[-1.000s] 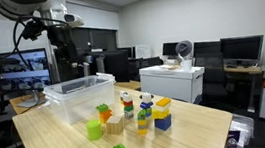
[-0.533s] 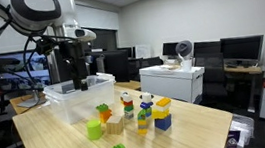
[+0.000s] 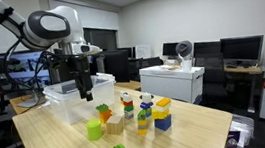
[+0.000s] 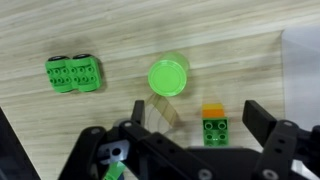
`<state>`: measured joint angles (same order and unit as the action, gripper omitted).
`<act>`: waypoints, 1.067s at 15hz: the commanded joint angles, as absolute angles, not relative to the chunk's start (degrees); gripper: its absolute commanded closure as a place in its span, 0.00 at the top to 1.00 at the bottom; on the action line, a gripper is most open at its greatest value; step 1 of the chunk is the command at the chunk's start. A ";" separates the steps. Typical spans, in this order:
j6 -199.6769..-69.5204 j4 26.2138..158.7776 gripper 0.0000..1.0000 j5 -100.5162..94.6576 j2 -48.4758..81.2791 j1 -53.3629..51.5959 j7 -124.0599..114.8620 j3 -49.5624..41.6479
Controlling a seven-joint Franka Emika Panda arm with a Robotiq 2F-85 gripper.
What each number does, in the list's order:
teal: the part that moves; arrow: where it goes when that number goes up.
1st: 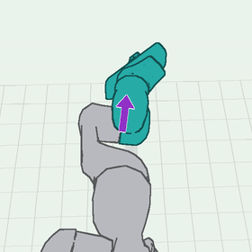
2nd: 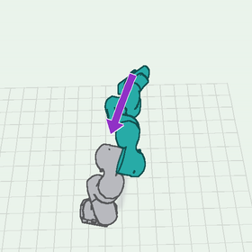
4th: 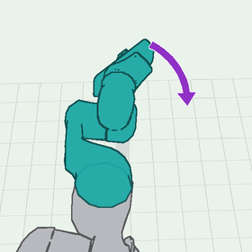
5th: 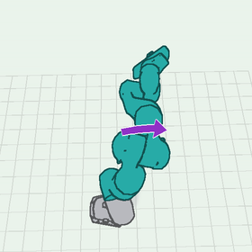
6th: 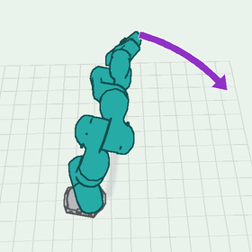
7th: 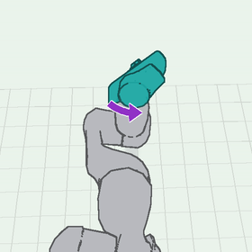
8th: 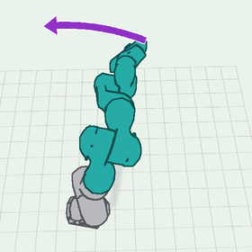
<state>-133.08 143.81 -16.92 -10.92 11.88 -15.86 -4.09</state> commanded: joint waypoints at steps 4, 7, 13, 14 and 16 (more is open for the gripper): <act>-137.38 140.35 1.00 -19.59 -4.26 10.58 -23.52 -3.53; -138.07 137.97 1.00 -18.23 -1.03 9.65 -25.42 -4.15; -140.12 133.43 1.00 -16.59 6.71 8.43 -27.40 -6.22; -140.49 132.83 1.00 -15.83 7.91 8.09 -27.10 -6.47; -141.18 131.59 1.00 -14.36 10.04 7.29 -26.57 -6.79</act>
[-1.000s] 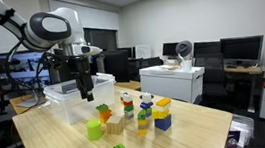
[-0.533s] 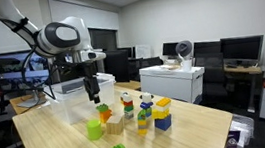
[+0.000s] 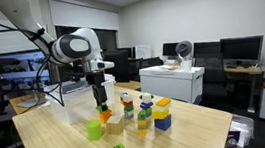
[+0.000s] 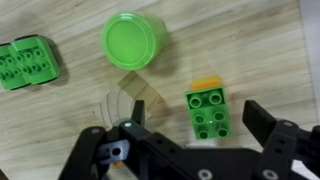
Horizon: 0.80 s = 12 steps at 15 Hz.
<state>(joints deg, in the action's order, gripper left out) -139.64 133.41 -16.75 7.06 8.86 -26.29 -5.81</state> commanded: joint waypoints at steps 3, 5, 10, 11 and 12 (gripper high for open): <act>-141.69 130.14 1.00 -12.88 12.68 6.10 -26.67 -7.35; -141.24 129.76 0.89 -12.00 13.78 5.46 -26.75 -8.05; -140.44 130.25 0.39 -11.38 13.83 4.82 -26.55 -9.69; -140.50 130.48 0.32 -11.56 13.52 4.86 -26.28 -9.87; -140.35 130.59 0.26 -11.69 13.32 4.89 -26.12 -10.04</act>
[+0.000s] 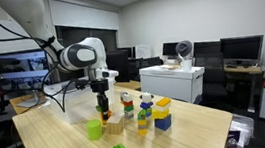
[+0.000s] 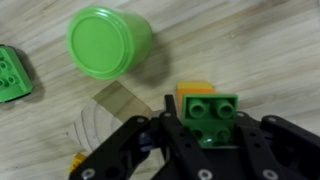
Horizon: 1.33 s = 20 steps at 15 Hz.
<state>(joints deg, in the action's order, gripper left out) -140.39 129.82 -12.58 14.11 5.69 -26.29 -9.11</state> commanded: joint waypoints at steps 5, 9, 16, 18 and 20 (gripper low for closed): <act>-133.20 131.67 0.12 -14.00 6.91 4.34 -23.98 -10.75; -118.48 127.71 0.12 -15.36 -4.54 3.92 -21.26 -8.14; -110.64 124.65 0.12 -9.51 -14.10 1.33 -11.34 -2.17; -111.93 126.89 0.12 -8.30 -14.63 -0.26 -8.30 -0.59; -112.23 128.14 0.12 -7.01 -14.10 -1.81 -6.29 0.79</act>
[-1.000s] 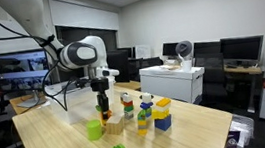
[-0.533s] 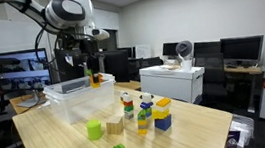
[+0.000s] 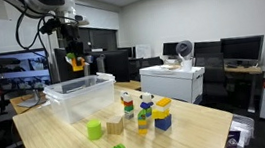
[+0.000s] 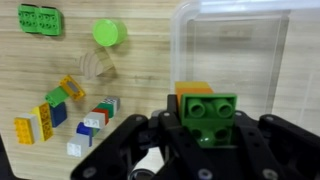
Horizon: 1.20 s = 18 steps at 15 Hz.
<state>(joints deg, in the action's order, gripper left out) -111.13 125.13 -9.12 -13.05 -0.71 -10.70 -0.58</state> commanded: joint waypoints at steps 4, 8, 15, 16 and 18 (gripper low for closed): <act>-113.90 129.68 0.12 -7.70 -13.24 -3.16 -5.38 2.35; -115.58 129.12 0.86 -8.13 -12.57 -2.61 -5.66 2.30; -117.50 126.61 1.00 -10.61 -11.60 1.06 -6.46 -0.85; -117.71 126.17 1.00 -11.24 -11.40 2.16 -6.82 -1.75; -117.90 125.75 1.00 -12.42 -11.04 4.77 -7.77 -3.91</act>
<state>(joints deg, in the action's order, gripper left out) -117.17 126.62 -10.74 -11.94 1.71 -7.80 -2.06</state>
